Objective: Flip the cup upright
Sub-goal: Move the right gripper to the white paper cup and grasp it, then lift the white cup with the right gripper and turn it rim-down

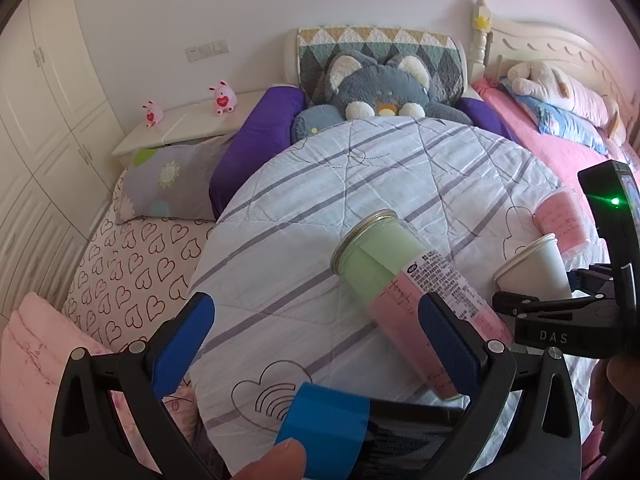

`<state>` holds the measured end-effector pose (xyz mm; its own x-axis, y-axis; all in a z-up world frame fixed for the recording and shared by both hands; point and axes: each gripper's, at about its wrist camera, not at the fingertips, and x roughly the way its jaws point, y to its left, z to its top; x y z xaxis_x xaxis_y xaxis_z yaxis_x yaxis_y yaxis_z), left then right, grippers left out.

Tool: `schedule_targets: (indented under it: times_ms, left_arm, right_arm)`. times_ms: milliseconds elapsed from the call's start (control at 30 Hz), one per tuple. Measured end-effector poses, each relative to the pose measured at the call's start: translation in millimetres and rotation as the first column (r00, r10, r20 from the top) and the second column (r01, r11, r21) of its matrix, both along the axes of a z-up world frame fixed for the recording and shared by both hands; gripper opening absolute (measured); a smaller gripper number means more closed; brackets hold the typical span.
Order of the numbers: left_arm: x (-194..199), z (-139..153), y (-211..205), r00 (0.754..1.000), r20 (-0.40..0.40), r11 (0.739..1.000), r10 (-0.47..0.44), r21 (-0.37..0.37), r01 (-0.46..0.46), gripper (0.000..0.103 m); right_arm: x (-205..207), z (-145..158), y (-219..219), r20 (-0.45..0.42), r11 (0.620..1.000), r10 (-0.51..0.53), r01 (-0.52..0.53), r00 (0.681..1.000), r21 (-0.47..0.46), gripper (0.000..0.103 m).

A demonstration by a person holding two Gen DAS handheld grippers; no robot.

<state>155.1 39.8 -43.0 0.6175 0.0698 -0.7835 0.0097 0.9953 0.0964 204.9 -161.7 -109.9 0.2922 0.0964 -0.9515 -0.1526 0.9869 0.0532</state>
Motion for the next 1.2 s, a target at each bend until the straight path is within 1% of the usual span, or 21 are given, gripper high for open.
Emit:
schedule_targets:
  times_ms: [100, 200, 267, 400, 500, 567, 700, 800, 900, 1033, 1200]
  left_arm:
    - [6.3, -2.2, -1.4, 1.0, -0.007, 1.0, -0.004, -0.003, 0.003, 0.103]
    - [12.3, -3.3, -2.3, 1.0, -0.009, 1.0, -0.005, -0.001, 0.005, 0.103]
    - [16.3, -3.6, -2.1, 1.0, -0.011, 1.0, -0.003, -0.001, 0.003, 0.103]
    - [23.9, -1.1, -0.9, 1.0, -0.012, 1.0, -0.005, -0.017, 0.005, 0.103]
    - [32.0, 5.9, -0.1, 1.0, -0.002, 1.0, -0.009, -0.022, 0.009, 0.103]
    - [40.5, 12.6, 0.9, 1.0, 0.009, 1.0, -0.003, -0.018, 0.003, 0.103]
    - [62.3, 22.3, 6.0, 1.0, 0.025, 1.0, 0.015, -0.024, -0.015, 0.103]
    - [79.6, 22.9, 11.0, 0.999, 0.029, 0.999, 0.039, -0.026, -0.039, 0.103]
    - [100.1, 18.0, 17.9, 0.998, 0.012, 0.997, 0.064, -0.036, -0.063, 0.103]
    - [120.0, 9.4, 25.0, 0.996, -0.012, 0.995, 0.089, -0.052, -0.089, 0.103]
    - [135.7, 2.1, 30.1, 0.994, -0.03, 0.992, 0.105, -0.06, -0.106, 0.103]
  right_arm:
    - [1.6, -1.7, 0.4, -0.001, 1.0, 0.012, -0.012, 1.0, 0.011, 0.066]
    - [3.4, -0.1, -1.6, 0.0, 0.998, 0.011, -0.011, 1.0, 0.057, 0.066]
    - [5.7, 4.0, -3.4, 0.008, 0.997, 0.011, -0.011, 1.0, 0.071, 0.066]
    - [14.5, 15.4, -2.9, 0.015, 0.992, 0.016, -0.018, 1.0, 0.128, 0.066]
    - [28.3, 24.9, 3.2, 0.033, 0.99, 0.023, -0.028, 0.999, 0.142, 0.066]
    - [45.8, 32.2, 7.3, 0.05, 0.988, 0.031, -0.038, 0.998, 0.148, 0.066]
    - [95.1, 41.1, 22.1, 0.071, 0.986, 0.037, -0.048, 0.997, 0.159, 0.066]
    - [136.2, 39.7, 35.0, 0.067, 0.986, 0.036, -0.046, 0.997, 0.158, 0.066]
    - [175.1, 33.6, 46.5, 0.055, 0.989, 0.032, -0.04, 0.998, 0.145, 0.066]
    - [202.8, 18.8, 55.3, 0.031, 0.993, 0.026, -0.03, 0.999, 0.113, 0.066]
    - [209.3, 1.5, 59.7, -0.009, 0.997, 0.028, -0.027, 1.0, 0.072, 0.068]
